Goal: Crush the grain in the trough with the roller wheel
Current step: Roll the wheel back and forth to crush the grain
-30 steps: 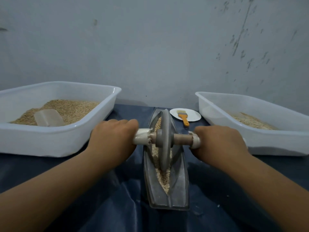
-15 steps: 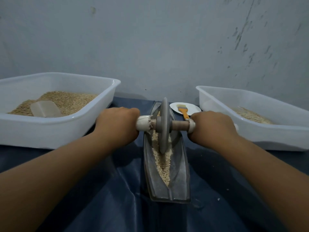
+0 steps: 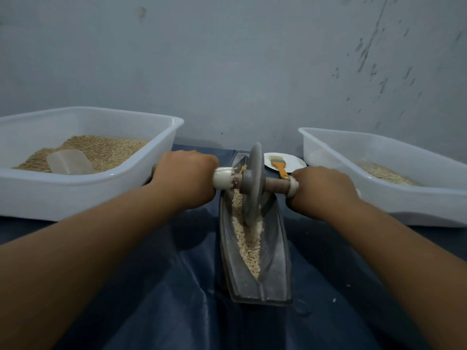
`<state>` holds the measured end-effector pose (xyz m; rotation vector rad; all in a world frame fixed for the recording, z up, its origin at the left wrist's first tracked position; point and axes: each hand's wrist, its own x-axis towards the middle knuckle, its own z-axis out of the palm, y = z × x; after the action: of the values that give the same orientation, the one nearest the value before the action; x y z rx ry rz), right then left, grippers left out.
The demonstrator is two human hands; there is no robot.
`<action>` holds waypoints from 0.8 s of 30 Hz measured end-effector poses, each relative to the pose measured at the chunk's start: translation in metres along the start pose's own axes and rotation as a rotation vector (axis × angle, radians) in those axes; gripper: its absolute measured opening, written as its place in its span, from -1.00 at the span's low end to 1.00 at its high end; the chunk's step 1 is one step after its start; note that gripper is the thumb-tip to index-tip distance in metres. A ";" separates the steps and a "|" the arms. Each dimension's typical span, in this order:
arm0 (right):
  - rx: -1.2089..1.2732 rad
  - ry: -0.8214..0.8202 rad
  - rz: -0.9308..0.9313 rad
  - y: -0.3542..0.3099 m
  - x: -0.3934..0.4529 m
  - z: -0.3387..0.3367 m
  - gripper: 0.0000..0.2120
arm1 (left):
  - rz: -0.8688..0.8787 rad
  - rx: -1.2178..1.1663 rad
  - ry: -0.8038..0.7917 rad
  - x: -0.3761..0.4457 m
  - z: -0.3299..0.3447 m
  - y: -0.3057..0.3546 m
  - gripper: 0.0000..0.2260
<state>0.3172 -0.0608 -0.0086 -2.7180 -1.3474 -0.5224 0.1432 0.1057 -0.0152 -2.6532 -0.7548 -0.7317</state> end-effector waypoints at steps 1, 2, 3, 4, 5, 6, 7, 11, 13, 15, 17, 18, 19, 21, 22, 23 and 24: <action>-0.019 0.013 -0.006 -0.001 0.001 -0.002 -0.82 | -0.014 -0.018 -0.016 -0.002 0.000 0.000 -0.71; -0.031 0.021 -0.016 0.000 -0.001 -0.003 -0.82 | -0.020 -0.021 -0.020 -0.006 -0.001 -0.001 -0.73; -0.035 0.028 -0.029 0.002 -0.005 -0.004 -0.83 | -0.016 -0.013 -0.005 -0.013 -0.001 -0.002 -0.73; -0.038 0.041 -0.043 0.005 -0.011 -0.004 -0.84 | 0.000 0.009 0.038 -0.020 0.000 -0.003 -0.69; -0.043 0.060 -0.058 0.008 -0.017 -0.003 -0.84 | 0.030 0.039 0.099 -0.028 0.000 -0.002 -0.63; -0.050 0.074 -0.070 0.010 -0.023 -0.002 -0.83 | 0.066 0.071 0.160 -0.033 -0.001 -0.002 -0.56; -0.056 0.076 -0.076 0.011 -0.025 0.000 -0.82 | 0.085 0.087 0.216 -0.036 -0.002 -0.001 -0.52; -0.006 -0.020 -0.019 0.007 -0.006 0.003 -0.87 | 0.011 0.039 0.031 -0.012 -0.002 -0.001 -0.69; 0.007 -0.061 -0.008 0.005 0.009 0.006 -0.86 | -0.002 0.019 -0.055 0.004 -0.004 0.000 -0.77; 0.026 -0.095 -0.016 0.008 0.015 0.008 -0.86 | 0.003 0.026 -0.076 0.012 -0.005 0.001 -0.81; 0.052 -0.116 -0.028 0.012 0.008 0.009 -0.87 | 0.038 0.067 -0.029 0.006 -0.004 -0.001 -0.78; 0.053 -0.102 -0.036 0.015 0.002 0.010 -0.86 | 0.061 0.085 0.012 0.001 -0.002 -0.002 -0.74; 0.042 -0.073 -0.046 0.018 -0.002 0.012 -0.86 | 0.078 0.093 0.051 -0.004 0.001 -0.003 -0.71; 0.006 -0.024 -0.064 0.018 -0.004 0.012 -0.86 | 0.071 0.086 0.084 -0.008 0.007 -0.006 -0.69; -0.005 -0.019 -0.068 0.016 0.000 0.009 -0.86 | 0.053 0.067 0.065 -0.007 0.009 -0.008 -0.70; -0.015 -0.024 -0.068 0.013 0.007 0.007 -0.85 | 0.031 0.034 0.028 -0.004 0.011 -0.009 -0.72; -0.025 -0.032 -0.067 0.010 0.013 0.004 -0.84 | 0.011 -0.002 -0.021 0.000 0.012 -0.009 -0.75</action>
<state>0.3336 -0.0563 -0.0073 -2.7210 -1.4535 -0.5063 0.1428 0.1177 -0.0241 -2.6689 -0.7446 -0.7031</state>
